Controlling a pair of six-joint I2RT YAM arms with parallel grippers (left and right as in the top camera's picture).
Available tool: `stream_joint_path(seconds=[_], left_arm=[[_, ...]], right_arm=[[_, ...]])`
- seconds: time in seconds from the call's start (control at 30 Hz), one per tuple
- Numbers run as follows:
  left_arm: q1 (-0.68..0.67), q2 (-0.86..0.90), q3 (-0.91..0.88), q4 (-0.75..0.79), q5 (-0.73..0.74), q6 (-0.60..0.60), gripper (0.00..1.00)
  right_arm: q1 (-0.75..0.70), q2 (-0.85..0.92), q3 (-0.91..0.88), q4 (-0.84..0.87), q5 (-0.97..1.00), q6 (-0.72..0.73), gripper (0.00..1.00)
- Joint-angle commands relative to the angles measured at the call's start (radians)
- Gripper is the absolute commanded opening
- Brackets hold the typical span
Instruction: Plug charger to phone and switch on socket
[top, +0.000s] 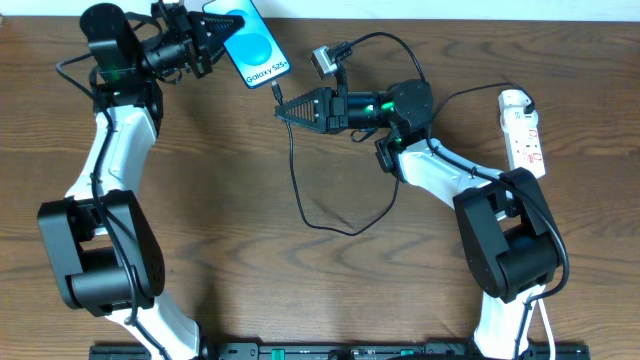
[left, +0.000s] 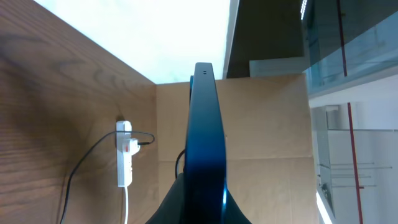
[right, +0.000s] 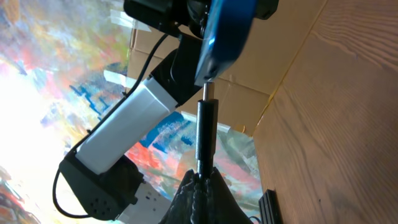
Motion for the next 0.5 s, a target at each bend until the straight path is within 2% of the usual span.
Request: stream_joint_path(seconds=[0.0,0.4,0.47], left_arm=[[-0.016,-0.02,0.009,0.016,0.021,-0.005,0.07],[-0.019,-0.02,0.009,0.016,0.024,0.011,0.07],[-0.015,-0.02,0.009,0.016,0.023,0.023,0.07]], right_arm=[[0.004,-0.011,0.015,0.005,0.023,-0.008,0.01],[0.004,-0.011,0.015,0.018,0.023,-0.01,0.01],[0.003,-0.011,0.015,-0.003,0.011,-0.057,0.01]])
